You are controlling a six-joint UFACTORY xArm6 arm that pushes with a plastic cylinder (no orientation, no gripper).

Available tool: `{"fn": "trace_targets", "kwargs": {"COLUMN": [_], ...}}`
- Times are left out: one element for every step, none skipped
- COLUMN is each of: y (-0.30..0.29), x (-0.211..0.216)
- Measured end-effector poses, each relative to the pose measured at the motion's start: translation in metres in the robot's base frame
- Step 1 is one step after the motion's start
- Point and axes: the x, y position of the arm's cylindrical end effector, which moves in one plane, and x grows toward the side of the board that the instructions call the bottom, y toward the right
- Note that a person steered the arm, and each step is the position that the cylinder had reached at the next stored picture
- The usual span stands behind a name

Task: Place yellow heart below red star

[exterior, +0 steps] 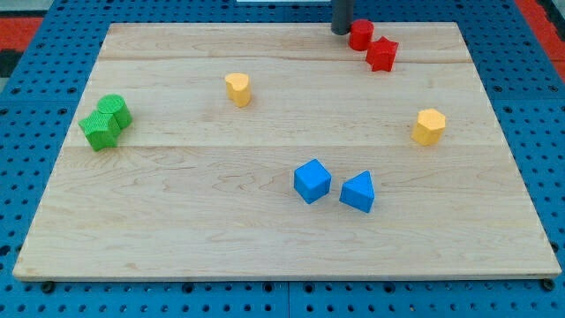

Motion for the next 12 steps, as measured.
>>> {"fn": "trace_targets", "kwargs": {"y": [0.002,0.004,0.004,0.004,-0.018,-0.057,-0.076,-0.079,-0.114,-0.161,-0.177,-0.177], "x": [0.000,-0.002,-0.003,-0.003,-0.004,-0.003,-0.002,-0.002,0.024,0.087,0.125,0.141]}}
